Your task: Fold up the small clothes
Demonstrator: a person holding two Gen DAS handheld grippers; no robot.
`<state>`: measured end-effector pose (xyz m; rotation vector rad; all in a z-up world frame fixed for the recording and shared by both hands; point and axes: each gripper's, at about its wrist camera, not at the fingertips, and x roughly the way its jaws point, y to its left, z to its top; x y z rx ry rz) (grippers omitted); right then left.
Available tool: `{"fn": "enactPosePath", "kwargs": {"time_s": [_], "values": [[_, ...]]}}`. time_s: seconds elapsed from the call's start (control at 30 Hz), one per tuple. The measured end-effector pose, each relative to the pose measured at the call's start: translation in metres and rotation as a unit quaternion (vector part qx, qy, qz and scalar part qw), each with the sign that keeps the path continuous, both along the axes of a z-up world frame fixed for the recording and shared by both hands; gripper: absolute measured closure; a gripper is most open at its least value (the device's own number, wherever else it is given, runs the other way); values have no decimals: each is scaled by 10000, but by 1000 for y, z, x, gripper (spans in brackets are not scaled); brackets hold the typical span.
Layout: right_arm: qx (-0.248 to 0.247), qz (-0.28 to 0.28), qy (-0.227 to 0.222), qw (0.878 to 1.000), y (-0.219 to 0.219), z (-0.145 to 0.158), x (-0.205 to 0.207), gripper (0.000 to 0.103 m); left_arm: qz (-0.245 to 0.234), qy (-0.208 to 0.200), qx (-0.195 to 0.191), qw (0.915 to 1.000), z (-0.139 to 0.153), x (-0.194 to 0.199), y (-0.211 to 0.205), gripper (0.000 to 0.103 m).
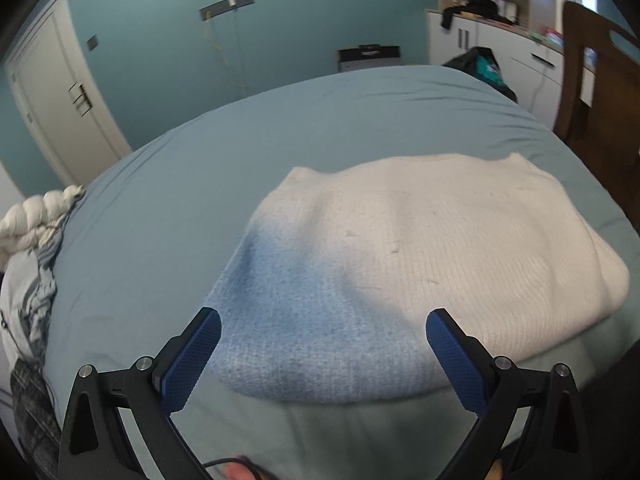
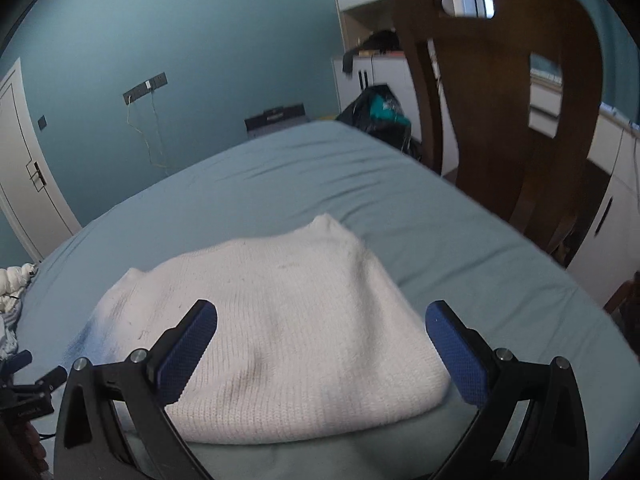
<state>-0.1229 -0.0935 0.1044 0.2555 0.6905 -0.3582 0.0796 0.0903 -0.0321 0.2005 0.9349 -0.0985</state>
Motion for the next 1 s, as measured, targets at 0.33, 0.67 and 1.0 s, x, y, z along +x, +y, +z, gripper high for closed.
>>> {"fn": "enactPosePath", "kwargs": {"time_s": [0.33, 0.67, 1.0], "values": [[-394, -118, 543, 9977, -29, -2, 9, 1, 924, -299, -336, 9947, -1, 9, 29, 0], [1125, 91, 2101, 9711, -71, -77, 48, 1, 1613, 1358, -886, 9735, -52, 39, 70, 1], [3203, -565, 3190, 8902, -105, -146, 65, 1, 2325, 2593, -2095, 9137, -106, 43, 111, 1]]}}
